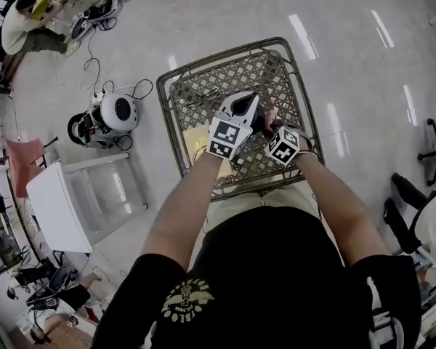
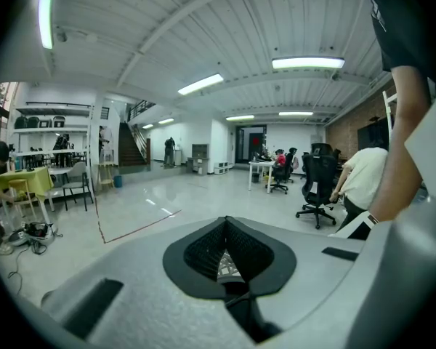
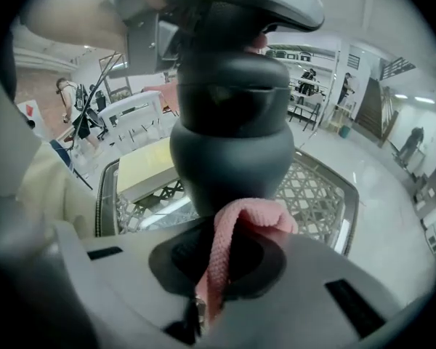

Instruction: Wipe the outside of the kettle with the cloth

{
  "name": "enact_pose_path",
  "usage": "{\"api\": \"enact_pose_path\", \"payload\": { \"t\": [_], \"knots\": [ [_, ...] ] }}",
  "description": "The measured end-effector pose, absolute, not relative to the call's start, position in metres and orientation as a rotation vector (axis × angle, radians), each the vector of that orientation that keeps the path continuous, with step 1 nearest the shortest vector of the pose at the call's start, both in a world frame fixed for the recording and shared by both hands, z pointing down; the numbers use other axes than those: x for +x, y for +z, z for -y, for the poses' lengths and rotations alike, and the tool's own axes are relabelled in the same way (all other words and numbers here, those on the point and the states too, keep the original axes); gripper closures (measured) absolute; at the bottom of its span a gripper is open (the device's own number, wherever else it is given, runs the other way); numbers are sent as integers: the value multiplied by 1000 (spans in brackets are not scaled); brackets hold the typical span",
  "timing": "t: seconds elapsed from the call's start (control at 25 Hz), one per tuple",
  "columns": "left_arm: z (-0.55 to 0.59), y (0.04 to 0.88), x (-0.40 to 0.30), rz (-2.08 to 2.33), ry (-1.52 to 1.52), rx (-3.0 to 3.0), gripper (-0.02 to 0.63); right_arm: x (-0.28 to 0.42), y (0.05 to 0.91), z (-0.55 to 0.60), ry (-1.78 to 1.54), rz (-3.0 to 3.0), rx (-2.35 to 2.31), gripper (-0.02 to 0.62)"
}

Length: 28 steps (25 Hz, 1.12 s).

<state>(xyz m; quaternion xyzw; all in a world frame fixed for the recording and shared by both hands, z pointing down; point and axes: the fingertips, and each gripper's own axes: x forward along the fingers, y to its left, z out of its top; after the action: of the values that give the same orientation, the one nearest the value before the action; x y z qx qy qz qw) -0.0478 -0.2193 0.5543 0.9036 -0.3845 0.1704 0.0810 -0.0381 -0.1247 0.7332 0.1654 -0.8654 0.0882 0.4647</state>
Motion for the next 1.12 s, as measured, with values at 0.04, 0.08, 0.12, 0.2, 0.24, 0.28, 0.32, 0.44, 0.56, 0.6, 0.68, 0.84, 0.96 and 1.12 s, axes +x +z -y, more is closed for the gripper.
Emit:
{"api": "enact_pose_path", "payload": {
  "t": [0.04,0.08,0.12,0.2,0.24,0.28,0.32,0.44,0.56,0.6,0.68,0.84,0.96,1.12],
  "knots": [
    [220,555,-48,1152,506,2698,601,-41,735,120,217,2127,390,577],
    [221,556,-48,1156,502,2694,601,-44,736,115,214,2128,370,577],
    [222,557,-48,1160,500,2692,601,-48,738,109,208,2131,346,577],
    [222,557,-48,1167,506,2694,601,-59,737,96,186,2139,295,577],
    [221,557,-48,1168,514,2695,601,-65,736,90,179,2144,276,577],
    [220,557,-48,1168,521,2694,601,-70,734,86,178,2149,265,577],
    [220,557,-48,1168,523,2691,601,-74,731,82,181,2155,260,577],
    [220,555,-50,1176,505,2680,601,-84,721,75,191,2185,253,577],
    [221,556,-50,1182,504,2680,601,-95,715,67,181,2216,228,577],
    [221,557,-50,1184,507,2681,601,-99,714,66,180,2224,221,577],
    [221,558,-51,1189,511,2678,601,-105,715,64,181,2231,214,577],
    [222,559,-50,1192,516,2677,601,-96,726,66,162,2203,217,577],
    [227,555,-51,1196,494,2671,601,-82,732,79,161,2174,239,577],
    [225,555,-51,1188,495,2674,601,-67,740,90,163,2141,265,577]
  ]
}}
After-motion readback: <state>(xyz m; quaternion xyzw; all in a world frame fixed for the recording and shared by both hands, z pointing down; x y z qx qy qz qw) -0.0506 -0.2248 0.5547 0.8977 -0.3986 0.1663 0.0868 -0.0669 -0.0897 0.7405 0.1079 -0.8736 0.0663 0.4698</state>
